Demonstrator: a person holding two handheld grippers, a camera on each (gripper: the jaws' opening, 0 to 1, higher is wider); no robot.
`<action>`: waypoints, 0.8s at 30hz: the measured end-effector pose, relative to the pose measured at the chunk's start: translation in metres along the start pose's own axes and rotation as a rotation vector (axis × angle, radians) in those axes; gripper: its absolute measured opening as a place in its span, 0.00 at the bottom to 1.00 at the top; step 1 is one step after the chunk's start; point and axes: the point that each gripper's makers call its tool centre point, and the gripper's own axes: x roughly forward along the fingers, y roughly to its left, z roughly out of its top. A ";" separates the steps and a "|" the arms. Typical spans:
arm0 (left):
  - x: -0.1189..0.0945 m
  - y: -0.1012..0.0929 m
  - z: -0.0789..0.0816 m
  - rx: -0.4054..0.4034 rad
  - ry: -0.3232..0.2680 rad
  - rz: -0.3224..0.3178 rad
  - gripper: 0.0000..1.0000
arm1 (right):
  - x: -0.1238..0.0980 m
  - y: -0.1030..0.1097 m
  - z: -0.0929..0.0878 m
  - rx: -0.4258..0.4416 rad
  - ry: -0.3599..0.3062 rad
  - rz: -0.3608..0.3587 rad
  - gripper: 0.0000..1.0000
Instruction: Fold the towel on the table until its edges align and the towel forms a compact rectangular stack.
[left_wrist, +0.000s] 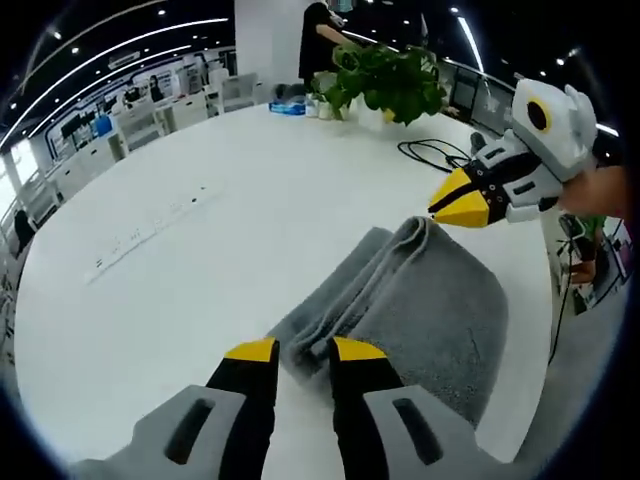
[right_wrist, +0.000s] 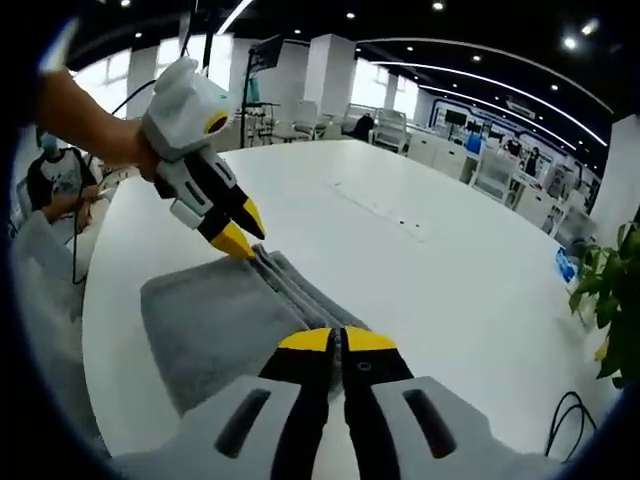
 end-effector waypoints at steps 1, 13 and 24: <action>-0.002 0.000 0.002 -0.002 -0.011 0.001 0.20 | 0.000 0.004 -0.001 -0.009 -0.007 0.013 0.01; -0.009 -0.039 -0.019 0.082 -0.013 -0.117 0.22 | 0.018 0.014 -0.028 -0.014 0.071 0.074 0.20; 0.008 -0.040 -0.028 0.175 0.024 -0.088 0.28 | 0.029 0.011 -0.043 0.015 0.124 0.076 0.23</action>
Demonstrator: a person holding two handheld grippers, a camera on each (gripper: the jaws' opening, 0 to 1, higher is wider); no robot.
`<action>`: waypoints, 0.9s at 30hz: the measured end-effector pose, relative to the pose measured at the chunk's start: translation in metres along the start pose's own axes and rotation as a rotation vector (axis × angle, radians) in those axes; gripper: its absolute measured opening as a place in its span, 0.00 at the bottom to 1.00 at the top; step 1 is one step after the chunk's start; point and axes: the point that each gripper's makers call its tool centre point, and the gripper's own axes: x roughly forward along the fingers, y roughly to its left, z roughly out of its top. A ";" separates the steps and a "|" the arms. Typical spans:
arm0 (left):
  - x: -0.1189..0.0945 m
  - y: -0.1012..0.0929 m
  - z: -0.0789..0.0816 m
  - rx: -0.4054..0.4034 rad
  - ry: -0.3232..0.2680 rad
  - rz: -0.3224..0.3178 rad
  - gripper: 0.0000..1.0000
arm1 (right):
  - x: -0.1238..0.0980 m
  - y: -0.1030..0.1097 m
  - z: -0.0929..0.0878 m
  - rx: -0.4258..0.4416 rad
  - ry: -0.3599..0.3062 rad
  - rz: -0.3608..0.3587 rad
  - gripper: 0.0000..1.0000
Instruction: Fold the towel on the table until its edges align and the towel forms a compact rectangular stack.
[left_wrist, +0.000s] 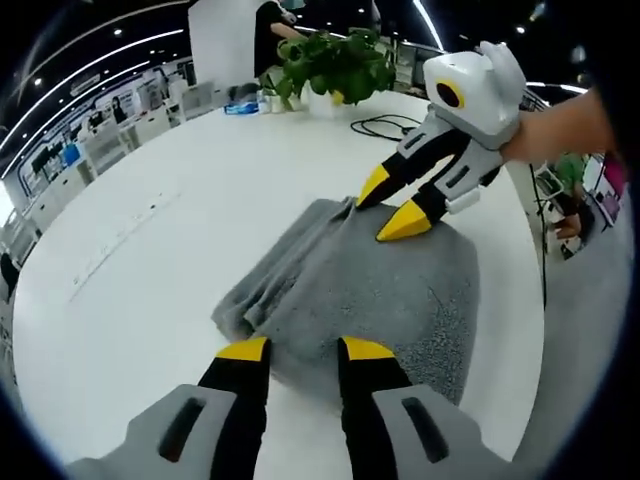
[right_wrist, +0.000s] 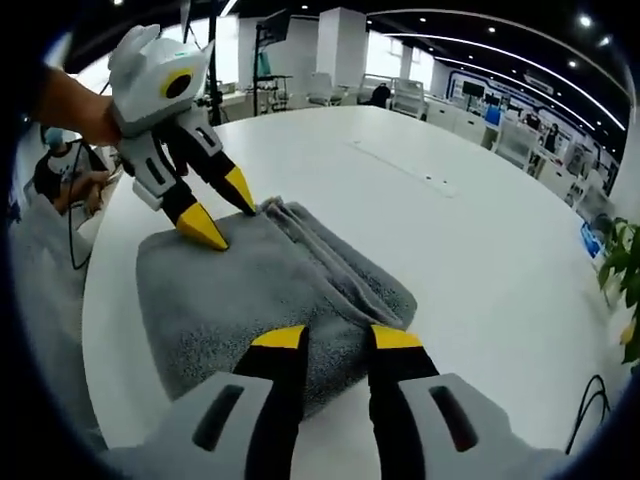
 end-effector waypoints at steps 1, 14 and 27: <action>0.001 0.000 -0.001 -0.005 0.004 0.001 0.28 | 0.001 0.000 -0.001 0.008 0.004 0.003 0.23; -0.008 0.000 0.006 0.101 0.004 0.055 0.29 | -0.005 -0.002 0.006 -0.044 0.002 -0.002 0.31; -0.030 0.010 0.011 0.026 -0.045 0.089 0.34 | -0.026 0.001 0.016 0.007 -0.065 -0.027 0.46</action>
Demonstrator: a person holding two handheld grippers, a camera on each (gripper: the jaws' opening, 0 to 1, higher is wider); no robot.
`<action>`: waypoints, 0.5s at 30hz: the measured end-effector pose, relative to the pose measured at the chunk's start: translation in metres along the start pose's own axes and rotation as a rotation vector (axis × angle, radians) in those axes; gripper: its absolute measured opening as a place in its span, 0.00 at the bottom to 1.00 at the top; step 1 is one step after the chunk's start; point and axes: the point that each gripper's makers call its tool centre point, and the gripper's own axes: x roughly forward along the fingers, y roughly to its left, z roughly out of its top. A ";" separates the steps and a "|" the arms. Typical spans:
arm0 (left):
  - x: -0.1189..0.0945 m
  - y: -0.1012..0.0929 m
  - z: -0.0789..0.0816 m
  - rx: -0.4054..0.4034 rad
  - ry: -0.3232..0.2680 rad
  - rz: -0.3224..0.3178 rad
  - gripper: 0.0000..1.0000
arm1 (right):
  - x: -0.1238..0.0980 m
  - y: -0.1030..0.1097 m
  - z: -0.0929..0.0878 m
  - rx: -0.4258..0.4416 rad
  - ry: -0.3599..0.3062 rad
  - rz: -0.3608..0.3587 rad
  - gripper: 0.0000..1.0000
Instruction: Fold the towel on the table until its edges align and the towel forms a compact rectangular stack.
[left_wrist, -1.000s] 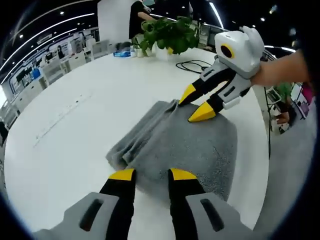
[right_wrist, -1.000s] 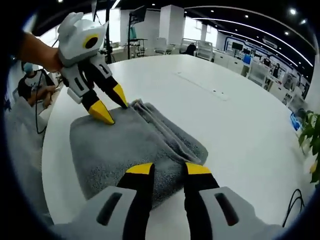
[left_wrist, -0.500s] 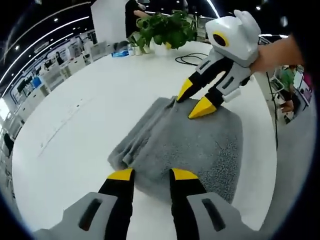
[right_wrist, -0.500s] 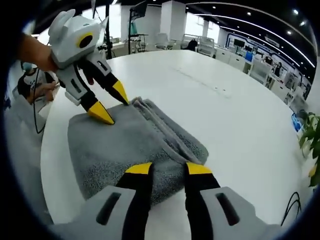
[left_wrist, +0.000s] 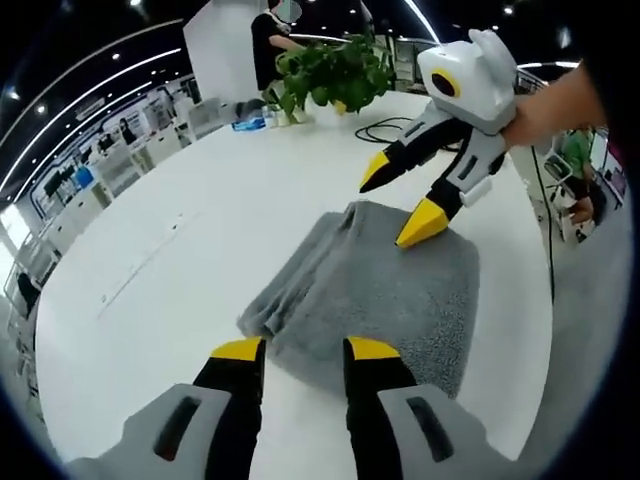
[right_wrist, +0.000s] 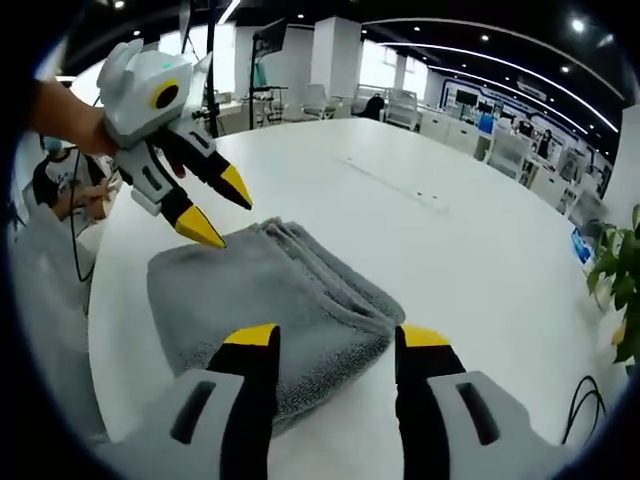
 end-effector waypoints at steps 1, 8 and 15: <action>-0.001 0.000 0.000 -0.013 -0.003 0.001 0.35 | -0.002 0.001 0.001 0.004 -0.006 -0.001 0.47; -0.007 -0.005 -0.001 -0.103 -0.032 -0.003 0.44 | -0.007 0.012 0.003 0.082 -0.045 0.014 0.54; -0.010 -0.023 -0.009 -0.156 -0.035 -0.023 0.49 | -0.004 0.020 -0.008 0.129 -0.034 0.011 0.55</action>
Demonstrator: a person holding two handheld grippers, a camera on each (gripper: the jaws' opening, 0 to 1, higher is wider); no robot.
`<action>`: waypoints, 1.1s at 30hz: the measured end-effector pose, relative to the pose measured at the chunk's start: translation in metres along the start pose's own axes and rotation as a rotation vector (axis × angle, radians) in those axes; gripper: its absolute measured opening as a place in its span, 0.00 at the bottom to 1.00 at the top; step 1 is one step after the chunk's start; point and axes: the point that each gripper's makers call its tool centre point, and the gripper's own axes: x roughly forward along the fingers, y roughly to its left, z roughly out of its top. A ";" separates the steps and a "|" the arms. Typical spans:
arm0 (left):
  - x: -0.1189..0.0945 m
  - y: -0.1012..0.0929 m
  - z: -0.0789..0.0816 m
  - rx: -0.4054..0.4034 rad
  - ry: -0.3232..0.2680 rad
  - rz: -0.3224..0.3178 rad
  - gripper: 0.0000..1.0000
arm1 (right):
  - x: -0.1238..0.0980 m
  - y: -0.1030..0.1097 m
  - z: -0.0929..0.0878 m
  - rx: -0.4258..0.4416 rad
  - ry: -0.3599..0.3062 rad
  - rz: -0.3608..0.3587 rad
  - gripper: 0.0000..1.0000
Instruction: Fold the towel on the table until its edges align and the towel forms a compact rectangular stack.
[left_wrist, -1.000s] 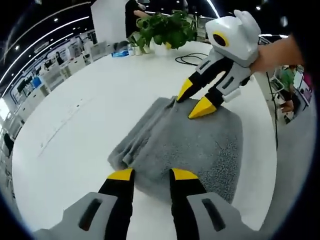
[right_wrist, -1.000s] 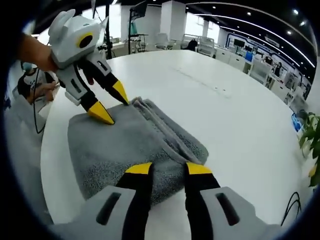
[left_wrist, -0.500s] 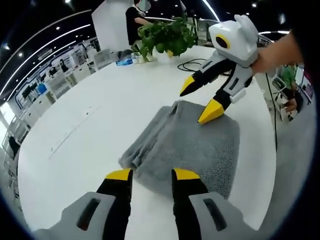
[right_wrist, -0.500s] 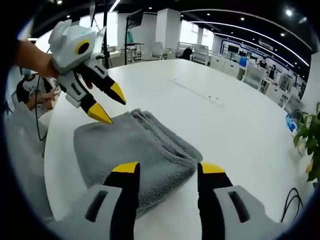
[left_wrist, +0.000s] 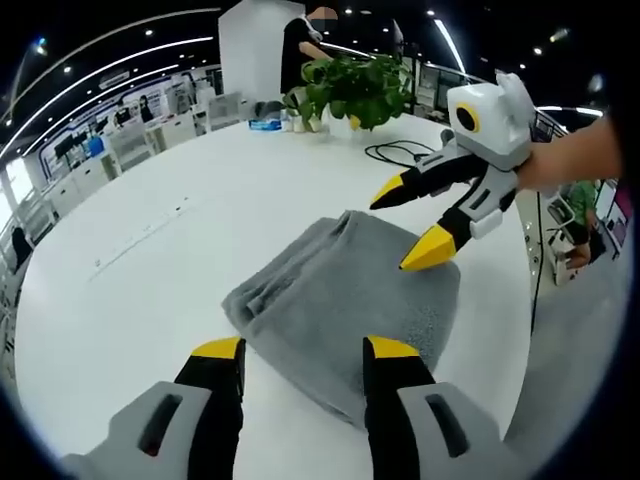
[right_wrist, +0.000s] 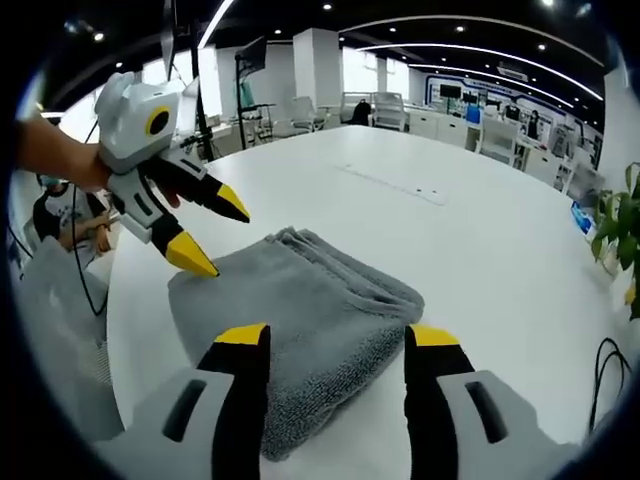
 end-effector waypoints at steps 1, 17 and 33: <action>0.000 -0.001 -0.001 -0.011 0.002 -0.003 0.49 | 0.001 0.002 -0.004 0.021 0.013 0.003 0.55; 0.025 -0.014 -0.029 0.004 0.078 0.000 0.44 | 0.019 0.010 -0.036 0.092 0.112 0.004 0.48; 0.038 -0.004 -0.021 0.047 0.083 -0.041 0.43 | 0.024 0.000 -0.035 0.098 0.066 -0.007 0.47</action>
